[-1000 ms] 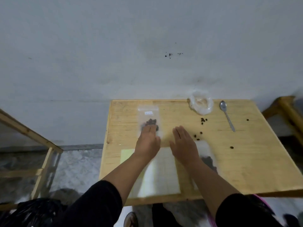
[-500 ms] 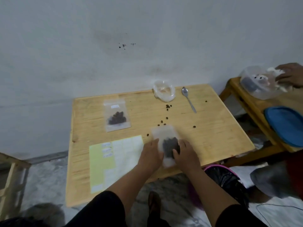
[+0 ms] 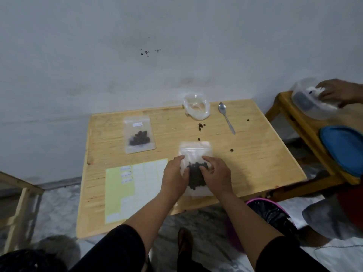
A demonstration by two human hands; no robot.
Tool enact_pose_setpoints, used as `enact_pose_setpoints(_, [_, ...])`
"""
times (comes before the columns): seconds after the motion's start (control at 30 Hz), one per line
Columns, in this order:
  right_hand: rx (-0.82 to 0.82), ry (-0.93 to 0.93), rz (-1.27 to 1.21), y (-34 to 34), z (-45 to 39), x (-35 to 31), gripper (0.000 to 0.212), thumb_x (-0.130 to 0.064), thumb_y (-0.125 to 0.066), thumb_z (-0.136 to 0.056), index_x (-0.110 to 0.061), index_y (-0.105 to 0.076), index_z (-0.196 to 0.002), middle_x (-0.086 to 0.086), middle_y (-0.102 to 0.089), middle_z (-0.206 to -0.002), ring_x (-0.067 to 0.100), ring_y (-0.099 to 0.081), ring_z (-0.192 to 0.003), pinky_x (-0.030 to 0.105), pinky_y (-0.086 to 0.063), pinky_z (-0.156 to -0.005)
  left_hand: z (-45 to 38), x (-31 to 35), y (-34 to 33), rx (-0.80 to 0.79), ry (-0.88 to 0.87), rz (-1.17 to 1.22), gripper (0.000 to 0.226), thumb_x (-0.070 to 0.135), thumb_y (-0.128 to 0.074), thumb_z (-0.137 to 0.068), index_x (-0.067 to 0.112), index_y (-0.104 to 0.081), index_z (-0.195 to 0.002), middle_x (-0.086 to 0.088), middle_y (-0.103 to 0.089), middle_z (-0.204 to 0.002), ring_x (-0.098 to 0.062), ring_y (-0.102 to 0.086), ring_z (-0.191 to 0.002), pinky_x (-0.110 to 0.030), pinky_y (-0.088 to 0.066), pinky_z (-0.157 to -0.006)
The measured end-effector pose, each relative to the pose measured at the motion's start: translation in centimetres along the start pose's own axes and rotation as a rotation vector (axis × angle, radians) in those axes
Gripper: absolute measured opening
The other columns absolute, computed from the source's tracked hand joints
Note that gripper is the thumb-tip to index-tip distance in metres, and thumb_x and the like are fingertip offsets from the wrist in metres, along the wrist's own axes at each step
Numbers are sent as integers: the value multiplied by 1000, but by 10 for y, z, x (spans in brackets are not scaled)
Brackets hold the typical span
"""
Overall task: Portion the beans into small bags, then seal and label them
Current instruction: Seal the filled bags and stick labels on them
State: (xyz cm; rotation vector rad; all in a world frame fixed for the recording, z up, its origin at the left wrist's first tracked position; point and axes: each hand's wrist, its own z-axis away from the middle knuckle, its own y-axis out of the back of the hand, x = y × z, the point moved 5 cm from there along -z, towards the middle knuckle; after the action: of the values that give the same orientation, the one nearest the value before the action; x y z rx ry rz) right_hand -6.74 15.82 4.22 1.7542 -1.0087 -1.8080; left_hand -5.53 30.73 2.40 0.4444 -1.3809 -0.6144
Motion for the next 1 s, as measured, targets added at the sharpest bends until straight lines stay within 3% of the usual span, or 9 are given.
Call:
enact_pose_setpoints(0.17, [-80, 6, -125, -22, -1, -40, 24, -14, -65, -83, -16, -66, -108, 4, -63, -107, 16, -57, -93, 29, -49, -86, 9, -15, 43, 83, 6, 171, 40, 25, -58, -91, 28, -52, -130, -2, -61, -116, -20, -57, -94, -25, -42, -82])
enact_pose_setpoints(0.27, [-226, 6, -158, -47, 6, -64, 25, -16, -61, -85, -18, -65, -110, 2, -64, -113, 14, -57, -100, 23, -44, -88, 20, -43, 70, 78, 92, 312, 32, 26, -59, -91, 34, -57, -122, 8, -61, -121, -13, -55, -102, -20, -39, -86])
enact_pose_setpoints(0.33, [-324, 42, -187, -67, 15, -83, 27, -15, -61, -86, -17, -64, -113, 1, -65, -115, 14, -58, -106, 27, -46, -94, 29, -68, 90, 81, 142, 356, 29, 25, -62, -90, 33, -60, -117, 12, -60, -122, -11, -55, -105, -20, -39, -86])
enact_pose_setpoints(0.47, [-396, 31, -223, -111, 39, -111, 34, -13, -62, -84, -21, -60, -117, -1, -61, -89, 14, -56, -82, 23, -43, -78, 54, -117, 123, 155, 219, 408, 26, 23, -65, -87, 41, -62, -106, 11, -66, -110, -17, -62, -92, -25, -47, -79])
enact_pose_setpoints(0.53, [-415, 9, -213, -132, 48, -121, 36, -13, -60, -85, -19, -58, -120, 3, -64, -89, 13, -56, -79, 19, -41, -75, 68, -140, 136, 195, 266, 437, 27, 20, -65, -87, 40, -63, -105, 8, -66, -110, -16, -63, -90, -25, -48, -79])
enact_pose_setpoints(0.7, [-385, 42, -13, -167, 52, -122, 33, -9, -57, -87, -9, -59, -120, 12, -64, -115, 25, -60, -104, 27, -43, -88, 96, -188, 165, 265, 342, 450, 29, 16, -61, -90, 35, -61, -113, 9, -59, -120, -9, -49, -110, -22, -39, -88])
enact_pose_setpoints(0.8, [-354, 50, 74, -180, 49, -121, 29, -10, -58, -86, -9, -62, -115, 15, -66, -108, 30, -58, -104, 34, -43, -89, 104, -207, 174, 289, 365, 510, 29, 15, -62, -90, 38, -61, -108, 7, -61, -120, -12, -55, -110, -30, -47, -95])
enact_pose_setpoints(0.9, [-295, 53, 108, -187, 47, -124, 25, -11, -59, -86, -9, -64, -111, 16, -66, -101, 31, -57, -100, 32, -42, -85, 108, -219, 179, 299, 358, 543, 30, 16, -64, -88, 42, -63, -104, 8, -63, -119, -15, -60, -108, -41, -49, -97])
enact_pose_setpoints(1.0, [-248, 62, 118, -192, 46, -127, 18, -11, -59, -87, -7, -66, -103, 15, -67, -97, 30, -58, -94, 28, -40, -78, 108, -223, 180, 285, 359, 563, 30, 15, -64, -88, 41, -62, -103, 4, -62, -122, -16, -62, -104, -37, -54, -90])
